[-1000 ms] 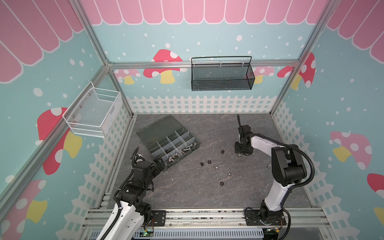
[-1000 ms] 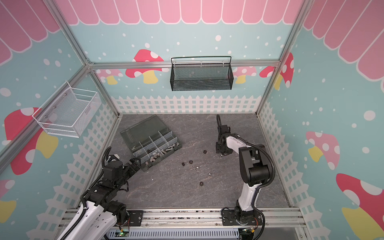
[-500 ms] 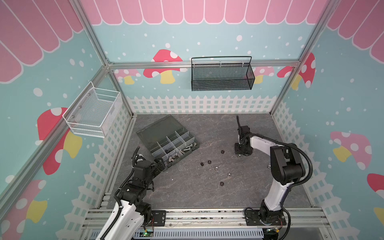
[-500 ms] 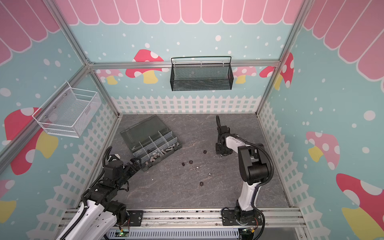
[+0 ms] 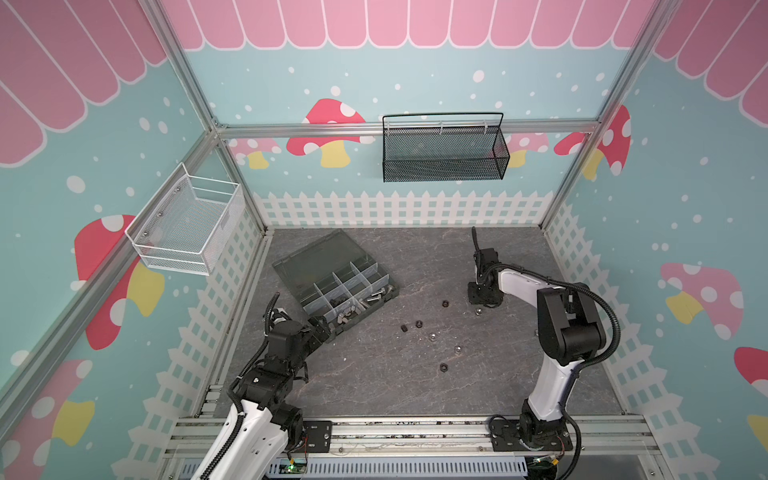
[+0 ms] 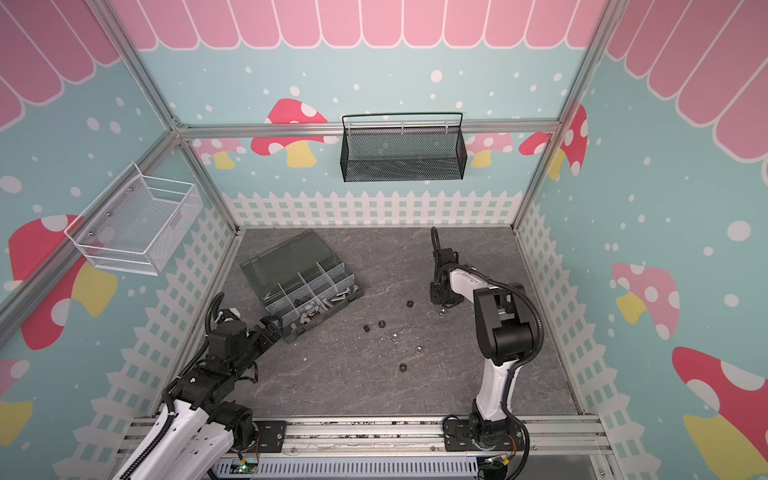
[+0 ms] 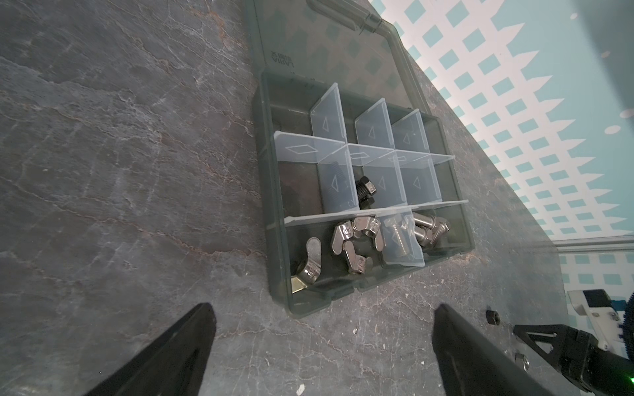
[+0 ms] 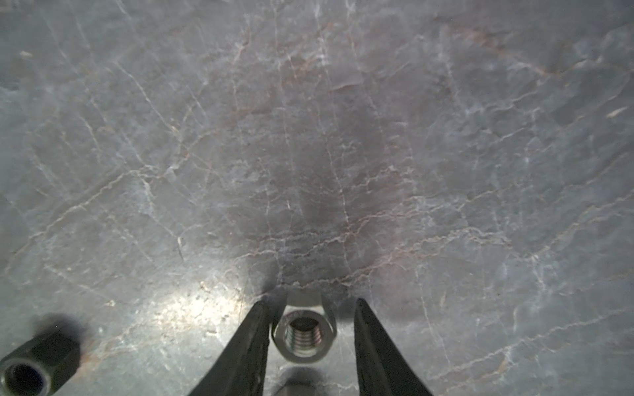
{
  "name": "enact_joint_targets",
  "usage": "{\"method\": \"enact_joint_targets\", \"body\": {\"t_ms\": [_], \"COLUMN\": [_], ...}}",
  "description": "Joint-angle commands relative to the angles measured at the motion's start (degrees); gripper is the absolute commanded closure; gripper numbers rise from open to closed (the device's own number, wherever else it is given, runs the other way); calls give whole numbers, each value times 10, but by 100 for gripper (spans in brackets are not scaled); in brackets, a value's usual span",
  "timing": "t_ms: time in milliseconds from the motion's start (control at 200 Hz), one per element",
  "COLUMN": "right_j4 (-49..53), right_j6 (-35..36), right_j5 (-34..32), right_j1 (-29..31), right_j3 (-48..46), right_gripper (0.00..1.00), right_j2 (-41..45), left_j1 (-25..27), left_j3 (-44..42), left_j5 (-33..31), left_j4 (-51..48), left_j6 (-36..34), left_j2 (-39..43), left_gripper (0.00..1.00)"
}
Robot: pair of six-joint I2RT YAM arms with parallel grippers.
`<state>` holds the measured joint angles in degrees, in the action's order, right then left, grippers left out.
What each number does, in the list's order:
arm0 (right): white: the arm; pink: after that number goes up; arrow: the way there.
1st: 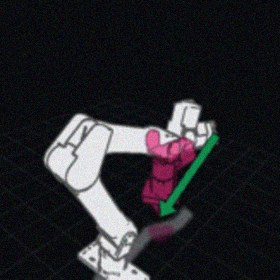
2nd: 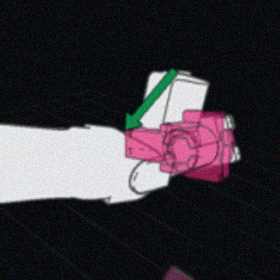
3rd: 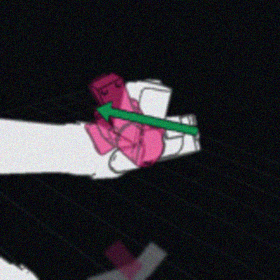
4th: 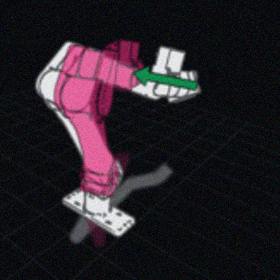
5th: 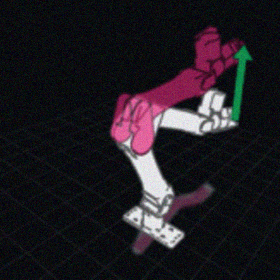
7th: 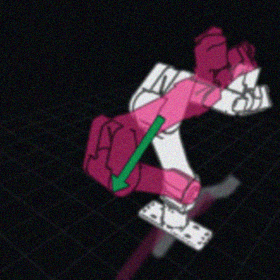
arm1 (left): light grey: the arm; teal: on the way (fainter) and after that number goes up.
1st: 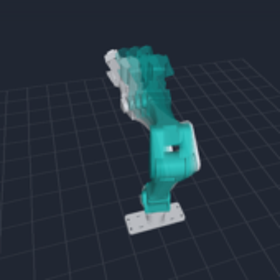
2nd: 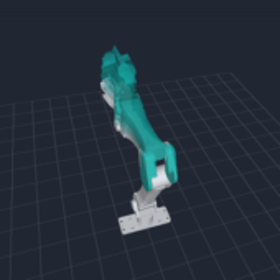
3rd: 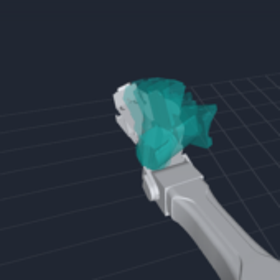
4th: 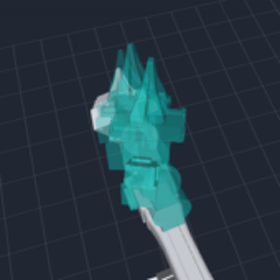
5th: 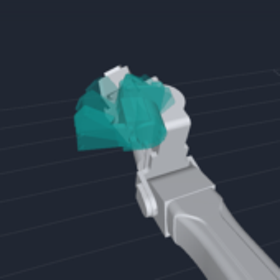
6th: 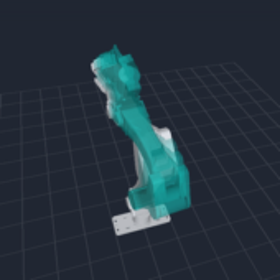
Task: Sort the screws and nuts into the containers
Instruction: 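Lower the right gripper onto a silver nut and close on it, then lift the silver nut with the right gripper off the table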
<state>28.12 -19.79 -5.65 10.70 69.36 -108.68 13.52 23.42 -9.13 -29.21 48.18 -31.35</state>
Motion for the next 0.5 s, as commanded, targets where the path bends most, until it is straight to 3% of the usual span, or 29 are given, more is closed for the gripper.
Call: {"method": "enact_joint_targets", "body": {"t_ms": [0, 495], "right_j4": [14, 8], "right_j6": [7, 19], "right_j5": [-7, 50], "right_j1": [-2, -2], "right_j3": [-4, -37], "right_gripper": [61, 68], "right_j2": [-25, -6], "left_j1": [-4, -4], "left_j3": [4, 2], "left_j5": [4, 2], "left_j4": [10, 4], "left_j6": [1, 1], "left_j2": [1, 12], "left_gripper": [0, 0]}}
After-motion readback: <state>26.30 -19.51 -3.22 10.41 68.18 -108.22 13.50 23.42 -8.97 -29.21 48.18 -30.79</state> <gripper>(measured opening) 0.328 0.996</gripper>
